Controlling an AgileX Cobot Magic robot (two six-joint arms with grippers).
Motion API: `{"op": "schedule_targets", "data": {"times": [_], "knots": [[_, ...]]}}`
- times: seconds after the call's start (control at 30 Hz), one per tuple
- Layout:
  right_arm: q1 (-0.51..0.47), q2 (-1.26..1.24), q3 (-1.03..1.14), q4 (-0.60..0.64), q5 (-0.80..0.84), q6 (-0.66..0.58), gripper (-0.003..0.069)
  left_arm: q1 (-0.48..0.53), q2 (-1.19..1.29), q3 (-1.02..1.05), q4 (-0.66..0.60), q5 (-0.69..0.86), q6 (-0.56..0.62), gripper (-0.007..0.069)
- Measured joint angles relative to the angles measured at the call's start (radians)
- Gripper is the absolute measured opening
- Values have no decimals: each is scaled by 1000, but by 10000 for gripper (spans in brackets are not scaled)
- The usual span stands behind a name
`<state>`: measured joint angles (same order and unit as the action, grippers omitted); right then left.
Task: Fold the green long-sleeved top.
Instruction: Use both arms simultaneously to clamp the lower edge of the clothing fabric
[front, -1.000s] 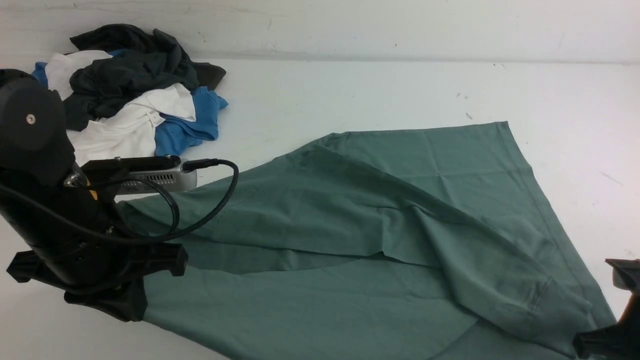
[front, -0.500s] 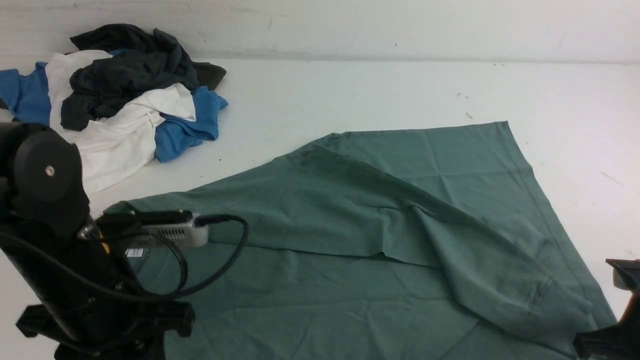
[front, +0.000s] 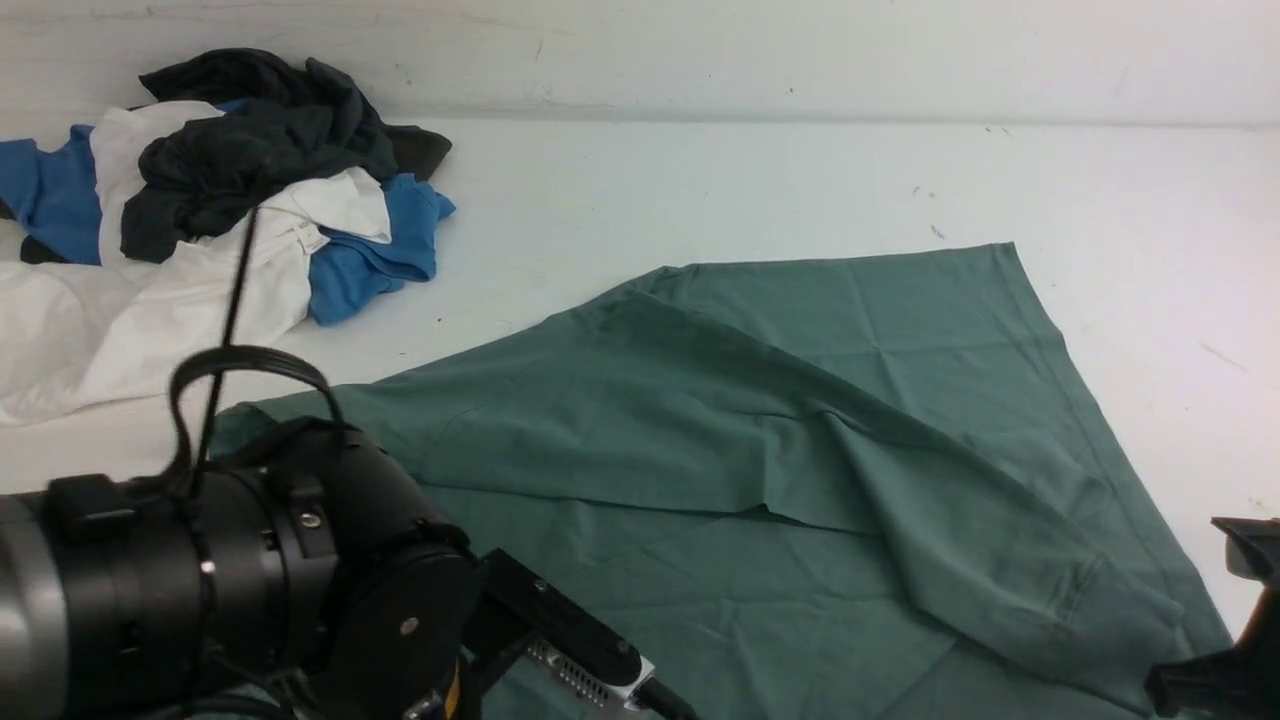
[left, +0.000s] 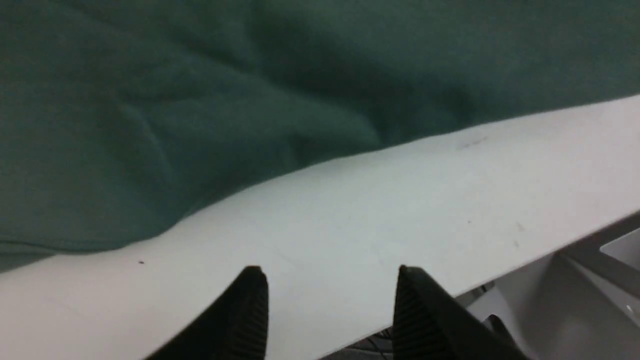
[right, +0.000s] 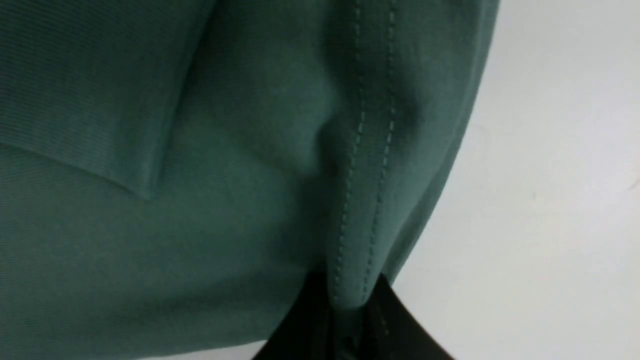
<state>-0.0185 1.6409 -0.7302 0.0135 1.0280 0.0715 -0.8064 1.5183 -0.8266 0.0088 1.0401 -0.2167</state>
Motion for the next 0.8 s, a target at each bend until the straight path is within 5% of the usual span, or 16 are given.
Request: {"op": "schedule_targets", "data": {"times": [0.4, 0.6, 0.63, 0.8], "knots": [[0, 1, 0, 3, 1, -3, 38, -1, 167, 2, 117, -165, -159, 309], [0, 1, 0, 12, 19, -24, 38, -2, 174, -1, 169, -178, -198, 131], [0, -5, 0, 14, 29, -36, 38, -2, 177, -1, 178, -175, -199, 52], [0, -72, 18, 16, 67, -45, 38, -2, 154, 1, 149, -146, -204, 11]]}}
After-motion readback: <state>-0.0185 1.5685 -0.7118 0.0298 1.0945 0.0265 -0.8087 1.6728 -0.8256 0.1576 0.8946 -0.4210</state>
